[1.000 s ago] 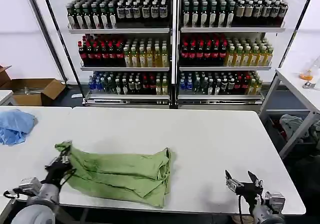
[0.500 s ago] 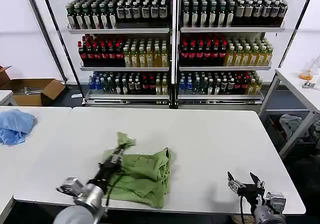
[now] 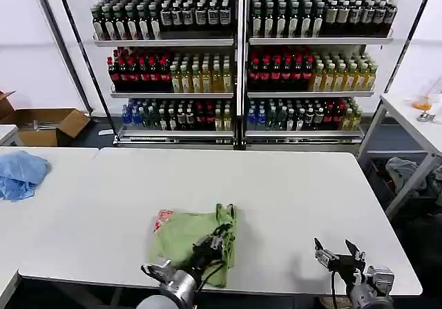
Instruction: Fold and organize the clothes.
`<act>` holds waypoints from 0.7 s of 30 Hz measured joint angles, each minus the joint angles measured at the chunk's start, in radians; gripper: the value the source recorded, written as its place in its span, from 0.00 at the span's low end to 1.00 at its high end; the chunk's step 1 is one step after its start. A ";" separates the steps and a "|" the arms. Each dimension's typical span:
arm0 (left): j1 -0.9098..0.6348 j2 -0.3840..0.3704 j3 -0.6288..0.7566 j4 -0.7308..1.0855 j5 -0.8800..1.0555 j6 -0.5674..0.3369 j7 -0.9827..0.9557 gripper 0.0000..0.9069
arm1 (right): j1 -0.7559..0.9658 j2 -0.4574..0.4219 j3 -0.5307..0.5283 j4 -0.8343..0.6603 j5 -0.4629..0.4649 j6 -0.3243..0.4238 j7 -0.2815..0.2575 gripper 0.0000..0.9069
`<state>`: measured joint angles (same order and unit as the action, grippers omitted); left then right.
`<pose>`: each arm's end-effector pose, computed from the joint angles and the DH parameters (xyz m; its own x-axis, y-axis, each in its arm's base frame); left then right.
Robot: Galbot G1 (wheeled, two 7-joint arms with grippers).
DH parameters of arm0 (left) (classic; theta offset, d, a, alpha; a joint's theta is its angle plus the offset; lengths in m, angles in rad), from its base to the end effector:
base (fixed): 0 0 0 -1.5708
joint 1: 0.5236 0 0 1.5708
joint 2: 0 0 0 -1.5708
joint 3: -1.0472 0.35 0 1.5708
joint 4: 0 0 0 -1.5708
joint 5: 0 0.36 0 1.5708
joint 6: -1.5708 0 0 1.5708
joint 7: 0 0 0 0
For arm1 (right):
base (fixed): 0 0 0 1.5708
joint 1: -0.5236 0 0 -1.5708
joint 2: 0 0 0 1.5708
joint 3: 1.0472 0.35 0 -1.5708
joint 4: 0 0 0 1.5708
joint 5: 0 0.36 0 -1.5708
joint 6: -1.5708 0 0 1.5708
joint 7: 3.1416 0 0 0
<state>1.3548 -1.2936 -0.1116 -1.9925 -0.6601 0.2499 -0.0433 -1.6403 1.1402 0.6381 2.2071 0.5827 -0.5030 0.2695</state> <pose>0.2169 -0.0711 -0.3112 -0.8211 0.5316 0.2080 0.3742 0.7764 -0.5072 0.1771 -0.0869 -0.2519 -0.8797 0.0433 0.4735 0.0690 0.9969 0.0370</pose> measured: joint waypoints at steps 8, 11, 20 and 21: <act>0.036 0.023 0.008 -0.034 0.034 -0.022 0.027 1.00 | -0.003 0.001 0.000 0.001 -0.003 0.002 -0.002 1.00; 0.056 0.024 -0.010 -0.066 0.037 -0.032 0.026 1.00 | 0.001 0.002 -0.003 0.005 -0.005 0.002 -0.003 1.00; 0.093 0.046 -0.172 -0.081 0.066 -0.071 -0.044 1.00 | -0.002 0.000 -0.003 0.013 -0.006 0.003 -0.005 1.00; 0.094 0.050 -0.193 -0.074 0.071 -0.073 -0.055 1.00 | -0.002 -0.001 -0.004 0.013 -0.006 0.003 -0.005 1.00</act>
<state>1.4487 -1.2437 -0.3047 -2.0664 -0.5896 0.1768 -0.0980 -1.6420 1.1394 0.6338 2.2199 0.5765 -0.4999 0.2649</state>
